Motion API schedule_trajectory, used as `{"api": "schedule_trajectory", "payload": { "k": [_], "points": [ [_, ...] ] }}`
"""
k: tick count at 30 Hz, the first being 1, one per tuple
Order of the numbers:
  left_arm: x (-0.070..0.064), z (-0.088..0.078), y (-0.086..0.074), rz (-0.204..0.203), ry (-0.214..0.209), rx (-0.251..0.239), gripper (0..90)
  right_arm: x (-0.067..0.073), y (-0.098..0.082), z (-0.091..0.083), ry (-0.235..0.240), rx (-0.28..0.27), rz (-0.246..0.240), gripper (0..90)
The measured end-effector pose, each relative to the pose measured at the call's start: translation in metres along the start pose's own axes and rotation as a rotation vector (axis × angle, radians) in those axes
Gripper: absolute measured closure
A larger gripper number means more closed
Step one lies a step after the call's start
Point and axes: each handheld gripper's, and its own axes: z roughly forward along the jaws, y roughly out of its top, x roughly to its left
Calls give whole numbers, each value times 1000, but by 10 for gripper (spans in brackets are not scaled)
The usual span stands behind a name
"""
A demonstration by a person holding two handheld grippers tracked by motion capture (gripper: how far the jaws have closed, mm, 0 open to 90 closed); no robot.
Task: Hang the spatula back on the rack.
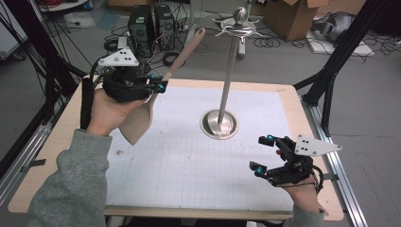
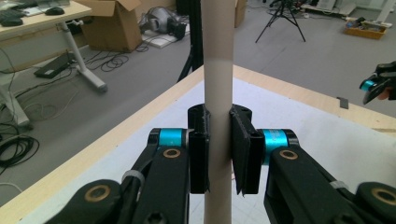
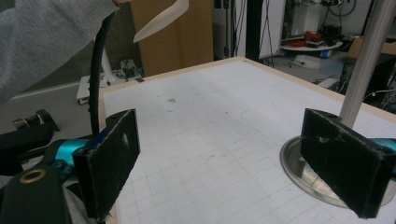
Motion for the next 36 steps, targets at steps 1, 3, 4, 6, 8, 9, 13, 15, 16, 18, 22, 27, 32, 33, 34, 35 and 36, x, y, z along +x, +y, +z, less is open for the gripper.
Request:
{"api": "schedule_trajectory", "payload": {
  "k": [1,3,4,6,8,9,13,15,16,18,22,27,32,33,34,35,36],
  "points": [
    [-1,1,1,8,3,9,781,0,0,0,2,1,-2,115],
    [-3,4,2,24,21,20,781,0,0,0,3,1,-2,115],
    [-3,6,2,19,16,13,781,0,0,0,1,2,-3,115],
    [-3,7,2,16,9,4,781,0,0,-1,0,3,-2,115],
    [-4,8,2,11,0,-5,781,0,-1,-3,-3,-1,1,115],
    [-4,8,3,13,-4,-1,781,-1,-1,-3,-3,-7,-1,116],
    [-5,10,5,28,-7,17,781,-1,-1,-5,-5,-7,3,115],
    [-5,10,5,21,-14,9,781,-1,-1,-5,-5,-7,2,115],
    [-5,11,5,19,-15,10,781,-1,-1,-5,-5,-6,0,115],
    [-4,13,5,17,-18,16,781,-1,-1,-4,-2,-1,0,115],
    [-5,17,4,16,-25,18,781,0,-1,-4,3,-2,-5,115],
    [-5,20,5,19,-28,27,781,-1,-2,-4,9,9,5,115],
    [-2,22,5,10,-23,30,780,0,-2,-6,6,1,0,115],
    [-2,22,5,4,-25,29,780,0,-2,-7,4,-4,-2,115],
    [-2,23,5,6,-31,30,781,-1,-2,-7,4,-3,-3,115],
    [-2,23,5,9,-31,33,781,-1,-2,-7,4,-3,-2,115],
    [-2,23,5,10,-32,33,780,-1,-3,-7,3,-2,-1,115]
  ]
}}
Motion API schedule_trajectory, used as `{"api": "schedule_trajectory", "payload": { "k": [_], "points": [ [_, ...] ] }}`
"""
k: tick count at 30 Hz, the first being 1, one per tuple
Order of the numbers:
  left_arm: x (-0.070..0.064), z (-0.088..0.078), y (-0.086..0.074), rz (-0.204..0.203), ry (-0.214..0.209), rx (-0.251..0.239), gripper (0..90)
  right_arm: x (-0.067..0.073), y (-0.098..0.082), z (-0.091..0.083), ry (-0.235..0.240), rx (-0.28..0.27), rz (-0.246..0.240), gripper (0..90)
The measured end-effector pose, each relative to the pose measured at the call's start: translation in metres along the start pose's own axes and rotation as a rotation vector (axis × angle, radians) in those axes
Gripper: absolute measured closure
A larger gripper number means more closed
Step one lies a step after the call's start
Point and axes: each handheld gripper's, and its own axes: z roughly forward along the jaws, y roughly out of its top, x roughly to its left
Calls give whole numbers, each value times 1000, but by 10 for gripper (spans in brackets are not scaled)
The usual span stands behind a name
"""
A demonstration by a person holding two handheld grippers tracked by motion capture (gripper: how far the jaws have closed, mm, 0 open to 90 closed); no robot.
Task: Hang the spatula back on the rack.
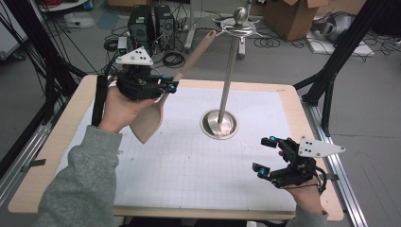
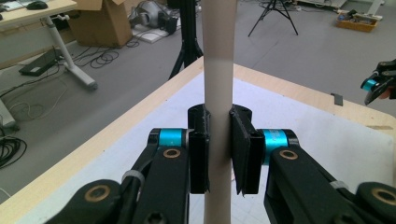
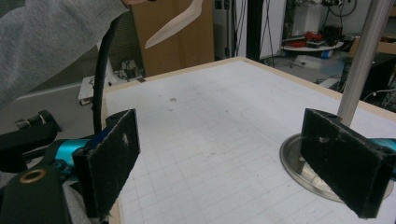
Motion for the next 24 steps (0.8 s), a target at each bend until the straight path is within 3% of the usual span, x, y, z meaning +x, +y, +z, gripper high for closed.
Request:
{"api": "schedule_trajectory", "payload": {
  "k": [24],
  "points": [
    [-2,19,0,-14,-30,19,780,0,0,-3,-5,-8,-1,115]
  ]
}}
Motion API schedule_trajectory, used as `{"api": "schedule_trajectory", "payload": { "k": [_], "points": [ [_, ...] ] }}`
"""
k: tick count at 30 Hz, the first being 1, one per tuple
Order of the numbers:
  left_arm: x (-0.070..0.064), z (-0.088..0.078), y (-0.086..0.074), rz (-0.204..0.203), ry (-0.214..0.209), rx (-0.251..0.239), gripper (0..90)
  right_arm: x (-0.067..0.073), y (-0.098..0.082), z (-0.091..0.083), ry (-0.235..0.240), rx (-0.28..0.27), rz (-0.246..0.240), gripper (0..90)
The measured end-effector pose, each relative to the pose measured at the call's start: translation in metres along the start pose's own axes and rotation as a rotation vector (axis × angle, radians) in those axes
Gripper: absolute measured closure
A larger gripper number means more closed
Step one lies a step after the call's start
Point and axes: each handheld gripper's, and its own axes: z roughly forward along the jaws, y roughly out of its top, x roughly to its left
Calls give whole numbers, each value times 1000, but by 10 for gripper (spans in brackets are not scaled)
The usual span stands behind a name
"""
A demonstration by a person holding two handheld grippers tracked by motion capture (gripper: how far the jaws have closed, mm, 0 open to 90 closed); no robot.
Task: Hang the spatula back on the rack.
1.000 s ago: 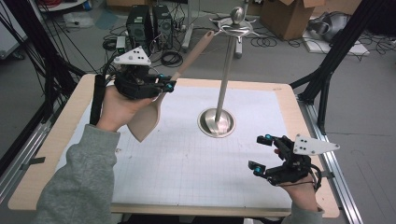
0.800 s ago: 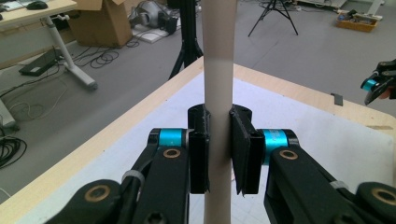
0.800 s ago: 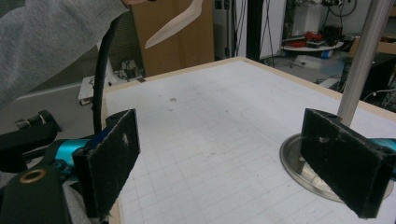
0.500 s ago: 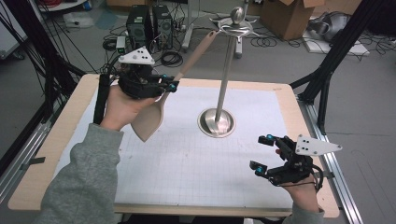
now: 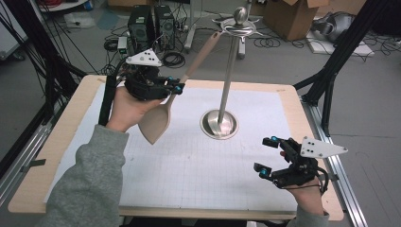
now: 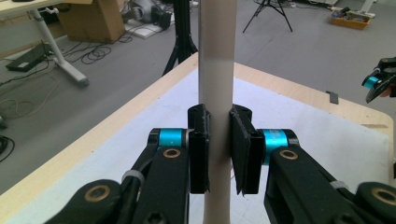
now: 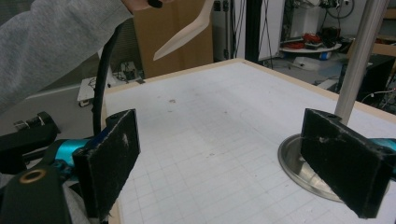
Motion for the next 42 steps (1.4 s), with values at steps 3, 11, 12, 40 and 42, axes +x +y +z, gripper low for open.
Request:
{"api": "schedule_trajectory", "payload": {
  "k": [3,11,12,40,42],
  "points": [
    [-1,5,-1,2,-7,5,780,0,0,0,1,0,0,115],
    [1,14,-2,-7,-7,0,780,0,0,-3,-4,-8,5,115],
    [1,16,-2,-11,-10,0,780,1,0,-3,-4,-8,7,115],
    [-1,44,-6,-9,18,7,779,8,1,5,21,14,-3,115],
    [0,45,-6,-10,19,5,779,8,1,5,20,15,-8,115]
  ]
}}
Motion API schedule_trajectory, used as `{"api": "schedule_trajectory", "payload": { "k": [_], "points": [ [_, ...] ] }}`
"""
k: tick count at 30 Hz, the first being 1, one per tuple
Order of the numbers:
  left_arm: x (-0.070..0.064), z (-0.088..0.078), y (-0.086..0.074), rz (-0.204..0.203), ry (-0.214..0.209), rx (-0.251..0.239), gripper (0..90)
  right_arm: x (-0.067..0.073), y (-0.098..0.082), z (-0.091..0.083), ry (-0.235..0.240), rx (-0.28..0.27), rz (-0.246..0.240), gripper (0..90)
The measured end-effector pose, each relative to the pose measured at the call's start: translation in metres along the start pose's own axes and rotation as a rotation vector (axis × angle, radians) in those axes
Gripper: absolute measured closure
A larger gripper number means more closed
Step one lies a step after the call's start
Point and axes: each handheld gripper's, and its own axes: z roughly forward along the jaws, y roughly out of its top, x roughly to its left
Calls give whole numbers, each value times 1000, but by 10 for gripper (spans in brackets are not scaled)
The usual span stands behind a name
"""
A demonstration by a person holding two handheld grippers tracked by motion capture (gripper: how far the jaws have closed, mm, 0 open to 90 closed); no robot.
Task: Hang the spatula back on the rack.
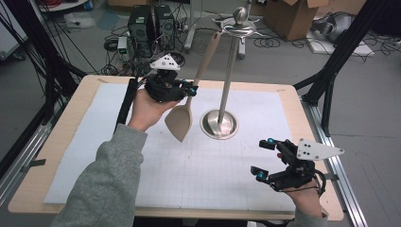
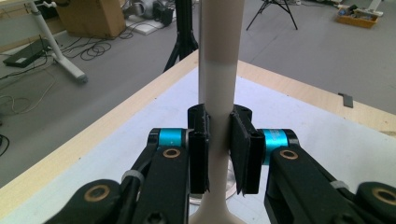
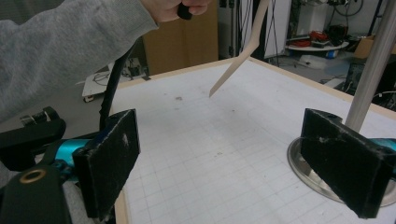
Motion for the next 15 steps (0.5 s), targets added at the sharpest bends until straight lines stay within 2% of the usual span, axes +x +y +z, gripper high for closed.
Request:
{"api": "schedule_trajectory", "payload": {
  "k": [6,15],
  "points": [
    [3,4,1,-1,-7,-1,779,2,2,-6,-5,-16,-7,115],
    [-1,11,3,9,4,6,779,2,2,-14,-21,-34,0,115]
  ]
}}
